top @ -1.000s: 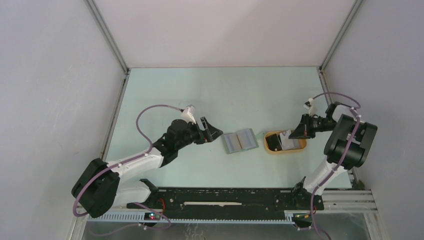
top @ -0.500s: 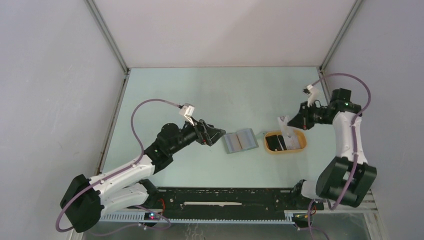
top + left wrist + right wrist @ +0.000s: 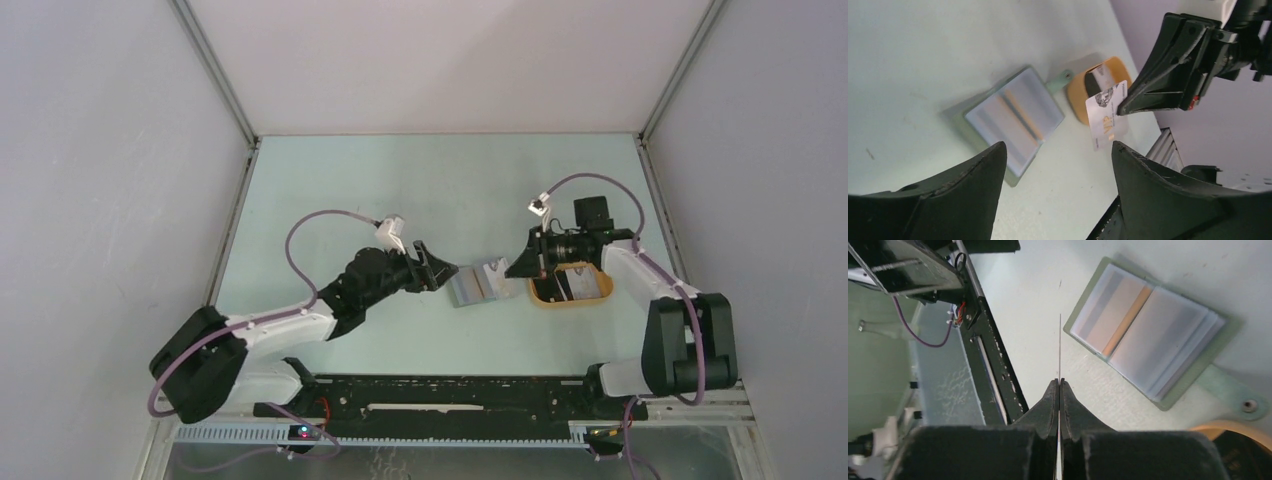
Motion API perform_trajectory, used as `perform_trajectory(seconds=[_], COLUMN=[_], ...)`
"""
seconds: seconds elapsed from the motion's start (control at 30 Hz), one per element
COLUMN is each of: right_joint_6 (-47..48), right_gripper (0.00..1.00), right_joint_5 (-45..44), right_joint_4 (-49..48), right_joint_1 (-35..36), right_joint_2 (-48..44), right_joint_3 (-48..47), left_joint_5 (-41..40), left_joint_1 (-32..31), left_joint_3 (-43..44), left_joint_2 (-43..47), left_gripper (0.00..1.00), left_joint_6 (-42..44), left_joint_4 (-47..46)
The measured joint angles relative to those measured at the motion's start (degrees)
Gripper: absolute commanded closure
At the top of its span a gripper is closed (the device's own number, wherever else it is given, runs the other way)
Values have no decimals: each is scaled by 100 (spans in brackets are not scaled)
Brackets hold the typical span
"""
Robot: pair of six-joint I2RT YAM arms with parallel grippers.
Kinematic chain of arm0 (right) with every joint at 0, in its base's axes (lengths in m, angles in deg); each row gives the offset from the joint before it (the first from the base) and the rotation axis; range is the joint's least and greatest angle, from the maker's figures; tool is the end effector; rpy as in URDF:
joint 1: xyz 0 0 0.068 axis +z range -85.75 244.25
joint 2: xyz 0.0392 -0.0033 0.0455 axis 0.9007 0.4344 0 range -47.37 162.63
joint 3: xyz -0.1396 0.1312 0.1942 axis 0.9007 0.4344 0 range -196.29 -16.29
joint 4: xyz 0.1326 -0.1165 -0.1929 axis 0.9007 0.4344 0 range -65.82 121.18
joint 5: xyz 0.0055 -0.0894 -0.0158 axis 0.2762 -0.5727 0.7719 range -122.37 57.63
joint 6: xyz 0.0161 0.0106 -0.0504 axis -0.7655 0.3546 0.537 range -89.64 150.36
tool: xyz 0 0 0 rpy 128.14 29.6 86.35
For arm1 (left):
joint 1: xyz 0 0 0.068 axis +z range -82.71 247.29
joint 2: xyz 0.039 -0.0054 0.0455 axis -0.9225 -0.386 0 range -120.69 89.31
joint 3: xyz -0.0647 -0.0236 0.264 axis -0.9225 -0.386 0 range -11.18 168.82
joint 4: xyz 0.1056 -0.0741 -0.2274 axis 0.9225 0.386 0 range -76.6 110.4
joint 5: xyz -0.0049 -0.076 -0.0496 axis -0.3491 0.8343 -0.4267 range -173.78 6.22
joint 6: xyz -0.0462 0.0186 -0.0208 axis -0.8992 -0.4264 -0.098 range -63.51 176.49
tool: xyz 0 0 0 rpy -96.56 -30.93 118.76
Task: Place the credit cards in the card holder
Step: Insert the credit card into the card holder.
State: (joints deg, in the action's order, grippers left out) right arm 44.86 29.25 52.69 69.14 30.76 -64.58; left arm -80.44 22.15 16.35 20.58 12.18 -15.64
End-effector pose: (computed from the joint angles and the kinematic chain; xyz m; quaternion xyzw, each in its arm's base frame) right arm 0.2522 0.0531 0.2246 -0.2769 0.7910 0.4714 0.2747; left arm 0.1786 -0.1823 0.2202 0.0240 0.7776 -0.4580 0.4302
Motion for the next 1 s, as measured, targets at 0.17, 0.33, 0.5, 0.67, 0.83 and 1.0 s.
perform_trajectory(seconds=[0.17, 0.33, 0.5, 0.67, 0.83, 1.0], right_joint_6=[-1141, -1921, -2356, -2483, -2524, -2555], right_gripper=[100, 100, 100, 100, 100, 100], right_joint_5=[-328, -546, -721, -881, -957, -1113], right_joint_4=[-1008, -1698, -1864, -1860, -1873, -1867], right_joint_1=[356, 437, 426, 404, 334, 330], right_joint_2=[595, 1117, 1746, 1950, 1961, 2100], right_joint_3=[210, 203, 151, 22, -20, -24], left_joint_5=[-48, 101, 138, 304, 651, 903], left_joint_1=[-2, -7, 39, 210, 295, 328], left_joint_3=[-186, -205, -201, 24, 378, 468], left_joint_2=[-863, -1665, -1781, -2157, -2662, -2887], left_gripper=[30, 34, 33, 31, 31, 38], left_joint_6=[-584, -1104, -1340, -1443, -1624, -1777], left_joint_4=[-308, -470, -387, -236, -334, -520])
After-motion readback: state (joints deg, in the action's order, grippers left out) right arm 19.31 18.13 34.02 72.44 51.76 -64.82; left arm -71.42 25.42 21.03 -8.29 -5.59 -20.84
